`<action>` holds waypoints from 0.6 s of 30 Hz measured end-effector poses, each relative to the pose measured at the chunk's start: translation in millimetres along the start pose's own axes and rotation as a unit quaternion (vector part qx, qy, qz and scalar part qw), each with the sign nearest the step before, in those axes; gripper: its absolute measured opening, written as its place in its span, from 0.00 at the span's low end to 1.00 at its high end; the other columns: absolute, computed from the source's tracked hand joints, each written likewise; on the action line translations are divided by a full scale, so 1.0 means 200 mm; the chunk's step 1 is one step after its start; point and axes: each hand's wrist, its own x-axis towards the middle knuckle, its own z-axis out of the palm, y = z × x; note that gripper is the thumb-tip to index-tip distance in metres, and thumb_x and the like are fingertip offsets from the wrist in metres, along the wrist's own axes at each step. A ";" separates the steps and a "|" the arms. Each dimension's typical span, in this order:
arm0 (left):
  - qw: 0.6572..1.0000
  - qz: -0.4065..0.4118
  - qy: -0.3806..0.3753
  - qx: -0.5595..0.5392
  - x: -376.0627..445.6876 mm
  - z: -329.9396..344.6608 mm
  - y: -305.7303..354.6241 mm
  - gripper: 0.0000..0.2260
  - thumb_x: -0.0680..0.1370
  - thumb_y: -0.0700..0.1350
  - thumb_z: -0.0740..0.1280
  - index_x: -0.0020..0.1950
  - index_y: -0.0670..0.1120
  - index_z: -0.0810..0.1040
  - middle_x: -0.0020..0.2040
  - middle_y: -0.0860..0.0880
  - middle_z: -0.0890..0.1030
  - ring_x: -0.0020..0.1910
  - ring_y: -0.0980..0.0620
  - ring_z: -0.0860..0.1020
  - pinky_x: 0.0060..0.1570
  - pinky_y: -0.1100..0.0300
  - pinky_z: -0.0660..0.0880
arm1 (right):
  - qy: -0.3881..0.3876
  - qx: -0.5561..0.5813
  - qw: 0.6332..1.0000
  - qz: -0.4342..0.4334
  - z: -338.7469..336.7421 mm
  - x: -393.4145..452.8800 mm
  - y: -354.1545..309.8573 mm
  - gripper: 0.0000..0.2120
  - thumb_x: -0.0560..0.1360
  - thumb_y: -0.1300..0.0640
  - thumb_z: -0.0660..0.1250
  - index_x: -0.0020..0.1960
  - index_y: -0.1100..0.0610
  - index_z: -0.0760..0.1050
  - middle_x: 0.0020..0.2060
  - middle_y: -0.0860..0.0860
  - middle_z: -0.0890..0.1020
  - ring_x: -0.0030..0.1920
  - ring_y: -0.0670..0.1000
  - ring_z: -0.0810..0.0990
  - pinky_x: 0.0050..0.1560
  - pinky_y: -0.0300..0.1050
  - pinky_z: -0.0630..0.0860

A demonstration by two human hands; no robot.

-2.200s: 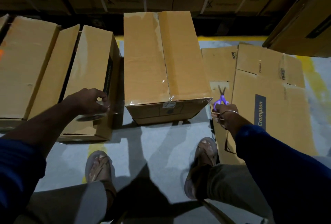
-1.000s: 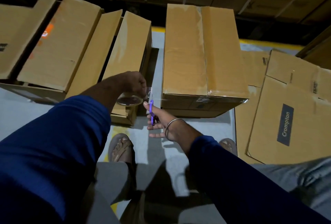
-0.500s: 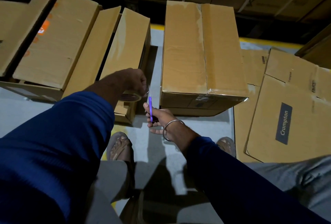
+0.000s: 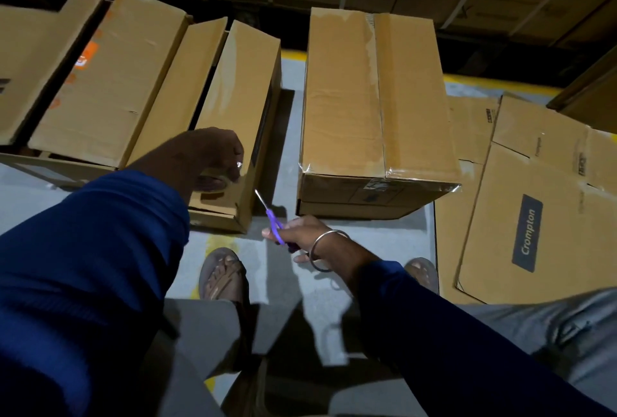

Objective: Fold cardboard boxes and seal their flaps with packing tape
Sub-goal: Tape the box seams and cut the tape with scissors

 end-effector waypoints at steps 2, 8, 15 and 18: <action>0.999 0.005 0.022 -0.030 -0.04 -0.04 -0.03 0.07 0.75 0.46 0.77 0.49 0.47 0.80 0.55 0.43 0.80 0.54 0.43 0.78 0.49 0.48 0.76 | 0.036 -0.106 0.989 -0.097 -0.05 -0.06 0.01 0.21 0.68 0.45 0.82 0.40 0.63 0.83 0.32 0.52 0.77 0.33 0.47 0.72 0.36 0.37 0.70; 0.989 0.047 0.088 -0.108 -0.22 -0.17 0.05 0.04 0.76 0.47 0.76 0.45 0.50 0.83 0.55 0.44 0.80 0.55 0.42 0.77 0.48 0.51 0.74 | 0.246 -0.248 0.911 -0.219 -0.56 -0.25 -0.24 0.09 0.67 0.50 0.83 0.37 0.52 0.84 0.28 0.44 0.78 0.31 0.43 0.74 0.31 0.40 0.65; 0.988 0.103 0.063 -0.093 -0.49 -0.18 0.27 0.03 0.78 0.48 0.74 0.48 0.52 0.81 0.57 0.49 0.77 0.56 0.44 0.76 0.45 0.52 0.72 | 0.461 -0.373 0.802 -0.065 -1.13 -0.14 -0.36 0.13 0.73 0.51 0.78 0.52 0.57 0.82 0.45 0.57 0.83 0.45 0.57 0.82 0.45 0.53 0.83; 0.984 0.118 0.064 -0.121 -0.56 -0.17 0.29 0.04 0.78 0.49 0.75 0.48 0.52 0.82 0.52 0.52 0.77 0.51 0.48 0.77 0.40 0.55 0.71 | 0.461 -0.402 0.790 -0.030 -1.19 -0.07 -0.39 0.16 0.74 0.52 0.77 0.55 0.60 0.81 0.46 0.58 0.82 0.46 0.59 0.81 0.45 0.51 0.81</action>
